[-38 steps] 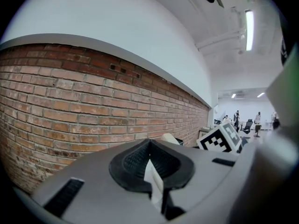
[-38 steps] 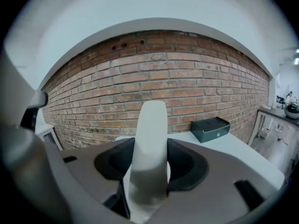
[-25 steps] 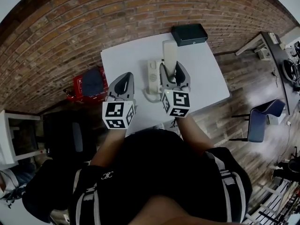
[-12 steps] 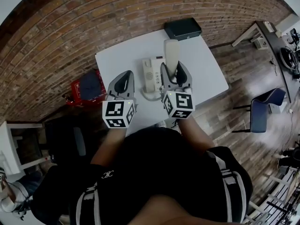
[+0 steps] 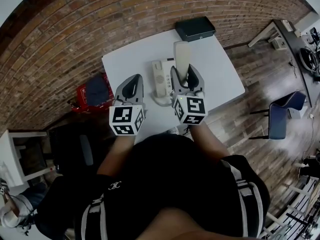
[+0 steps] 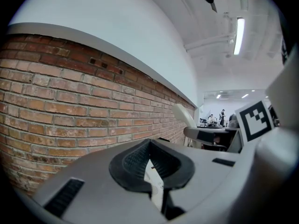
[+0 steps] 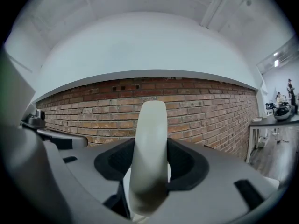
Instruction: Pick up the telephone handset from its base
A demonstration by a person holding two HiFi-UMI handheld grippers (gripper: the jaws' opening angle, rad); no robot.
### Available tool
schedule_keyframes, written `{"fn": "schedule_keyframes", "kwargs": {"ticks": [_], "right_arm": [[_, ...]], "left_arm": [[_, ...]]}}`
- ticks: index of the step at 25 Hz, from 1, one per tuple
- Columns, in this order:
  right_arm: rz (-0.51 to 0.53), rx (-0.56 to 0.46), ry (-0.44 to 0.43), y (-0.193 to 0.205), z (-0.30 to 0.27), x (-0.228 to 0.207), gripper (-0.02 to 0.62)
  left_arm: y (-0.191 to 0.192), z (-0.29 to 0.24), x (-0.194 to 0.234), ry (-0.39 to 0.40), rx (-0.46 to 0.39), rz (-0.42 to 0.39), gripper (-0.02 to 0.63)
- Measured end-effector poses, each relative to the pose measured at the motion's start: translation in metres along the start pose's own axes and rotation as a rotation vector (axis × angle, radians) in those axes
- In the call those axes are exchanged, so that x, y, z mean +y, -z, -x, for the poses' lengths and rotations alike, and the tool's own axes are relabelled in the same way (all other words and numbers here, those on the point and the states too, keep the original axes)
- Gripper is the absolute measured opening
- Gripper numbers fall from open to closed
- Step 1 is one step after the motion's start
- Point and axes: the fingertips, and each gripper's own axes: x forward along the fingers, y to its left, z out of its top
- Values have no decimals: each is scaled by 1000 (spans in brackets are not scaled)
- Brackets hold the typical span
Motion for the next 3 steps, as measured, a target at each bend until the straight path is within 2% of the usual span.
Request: {"fn": "schedule_keyframes", "kwargs": {"ticks": [3], "right_arm": [[-9, 9, -2, 4, -2, -1, 203]], "left_arm": [[2, -1, 0, 0, 2, 1, 2]]}}
